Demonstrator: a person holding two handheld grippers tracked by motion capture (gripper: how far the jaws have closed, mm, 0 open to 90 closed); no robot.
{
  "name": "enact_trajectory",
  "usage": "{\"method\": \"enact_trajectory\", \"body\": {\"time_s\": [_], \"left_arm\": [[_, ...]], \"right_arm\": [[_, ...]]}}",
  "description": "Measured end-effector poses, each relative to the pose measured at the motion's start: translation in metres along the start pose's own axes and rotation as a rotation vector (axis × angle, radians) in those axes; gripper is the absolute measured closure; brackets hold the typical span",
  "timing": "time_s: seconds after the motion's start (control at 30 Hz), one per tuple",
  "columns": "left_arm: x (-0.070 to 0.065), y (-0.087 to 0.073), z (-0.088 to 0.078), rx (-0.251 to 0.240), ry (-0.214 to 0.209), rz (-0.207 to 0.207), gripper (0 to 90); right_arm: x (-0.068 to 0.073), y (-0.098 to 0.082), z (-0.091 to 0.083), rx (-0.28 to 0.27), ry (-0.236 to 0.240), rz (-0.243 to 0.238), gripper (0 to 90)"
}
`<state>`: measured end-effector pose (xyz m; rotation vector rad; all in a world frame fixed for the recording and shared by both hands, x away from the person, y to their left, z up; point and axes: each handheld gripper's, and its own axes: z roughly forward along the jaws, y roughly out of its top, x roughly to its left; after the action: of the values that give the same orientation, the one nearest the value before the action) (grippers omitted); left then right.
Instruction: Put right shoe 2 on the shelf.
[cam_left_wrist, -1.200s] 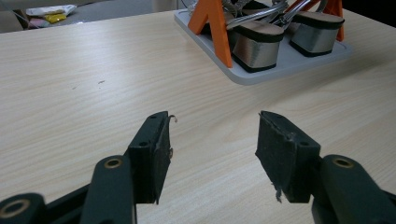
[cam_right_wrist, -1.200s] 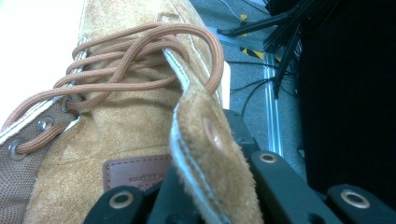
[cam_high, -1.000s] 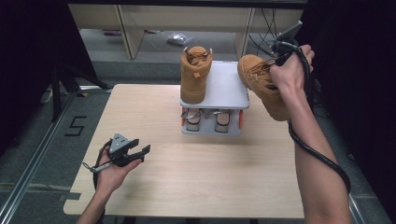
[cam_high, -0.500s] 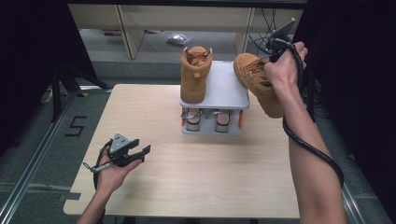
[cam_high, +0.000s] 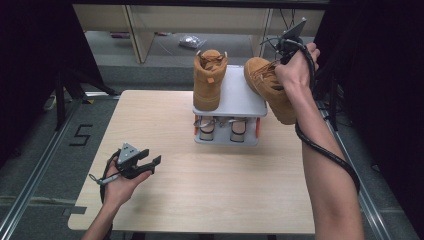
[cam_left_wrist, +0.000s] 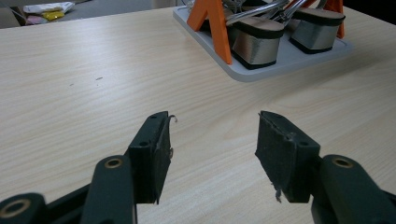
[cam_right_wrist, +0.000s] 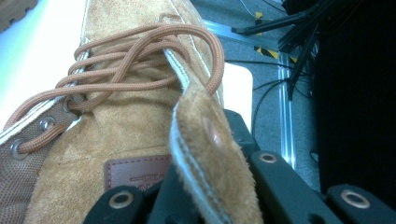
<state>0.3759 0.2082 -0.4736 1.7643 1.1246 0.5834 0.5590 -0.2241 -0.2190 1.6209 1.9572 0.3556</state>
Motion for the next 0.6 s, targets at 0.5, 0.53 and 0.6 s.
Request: {"method": "enact_trajectory", "body": {"time_s": [0.5, 0.53, 0.6], "left_arm": [[0.000, -0.001, 0.000, -0.001, -0.003, -0.003, 44.0], [0.000, -0.001, 0.000, -0.001, -0.002, -0.003, 44.0], [0.000, 0.000, 0.000, 0.002, 0.000, -0.002, 44.0]], "right_arm": [[0.016, 0.018, 0.001, 0.002, 0.024, -0.004, 86.7], [0.017, 0.019, 0.001, 0.002, 0.027, -0.006, 86.7], [0.020, 0.021, 0.002, 0.002, 0.029, -0.012, 86.7]]}}
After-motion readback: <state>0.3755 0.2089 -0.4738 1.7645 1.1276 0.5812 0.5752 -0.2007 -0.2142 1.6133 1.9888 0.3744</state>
